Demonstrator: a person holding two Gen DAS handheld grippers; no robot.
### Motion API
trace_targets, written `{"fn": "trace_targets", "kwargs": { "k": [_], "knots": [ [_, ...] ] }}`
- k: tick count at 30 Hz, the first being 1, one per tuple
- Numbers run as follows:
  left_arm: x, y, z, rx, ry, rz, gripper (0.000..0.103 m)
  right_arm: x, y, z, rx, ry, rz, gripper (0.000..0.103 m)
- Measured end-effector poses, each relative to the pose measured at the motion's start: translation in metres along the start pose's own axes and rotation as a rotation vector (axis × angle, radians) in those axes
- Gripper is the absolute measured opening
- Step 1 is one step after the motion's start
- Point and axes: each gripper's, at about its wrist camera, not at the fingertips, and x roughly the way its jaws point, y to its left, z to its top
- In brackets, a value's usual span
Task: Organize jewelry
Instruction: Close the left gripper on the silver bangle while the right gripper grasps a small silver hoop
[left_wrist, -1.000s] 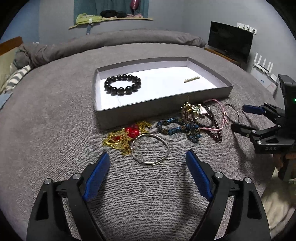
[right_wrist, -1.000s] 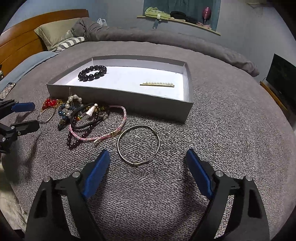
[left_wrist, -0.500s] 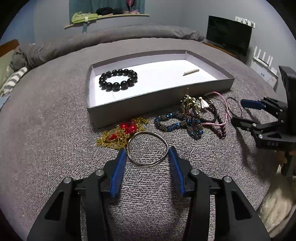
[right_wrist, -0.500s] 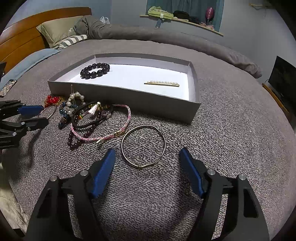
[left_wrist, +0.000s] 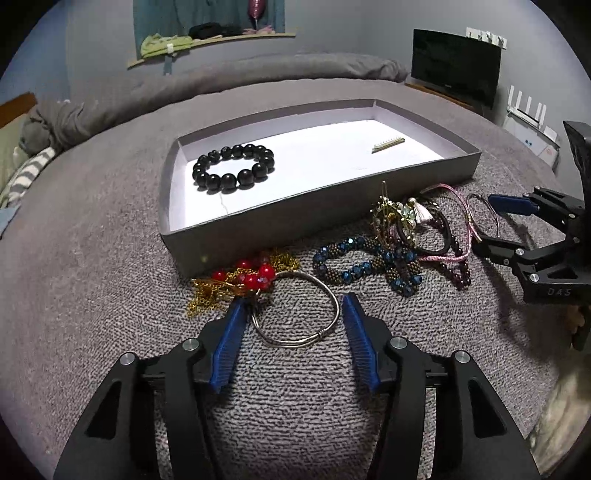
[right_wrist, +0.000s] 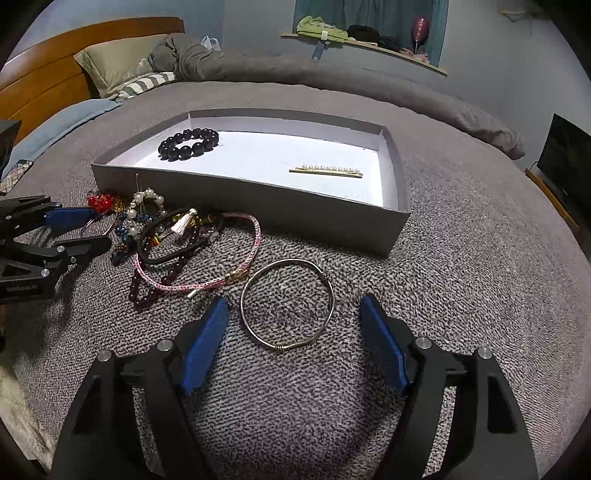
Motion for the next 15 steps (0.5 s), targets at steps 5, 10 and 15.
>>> {"fn": "trace_targets", "kwargs": {
  "k": [5,10,15],
  "knots": [
    [0.000,-0.002,0.001,0.006,0.004,0.000,0.051,0.001,0.001,0.001,0.006,0.008,0.002,0.071],
    [-0.006,-0.002,-0.001,0.008,0.008,-0.007,0.050,-0.003,0.003,0.001,-0.005,0.004,0.020,0.057],
    [-0.015,0.001,-0.004,-0.021,0.018,-0.039,0.050,-0.006,0.004,0.001,-0.009,0.002,0.023,0.049]
  ]
}}
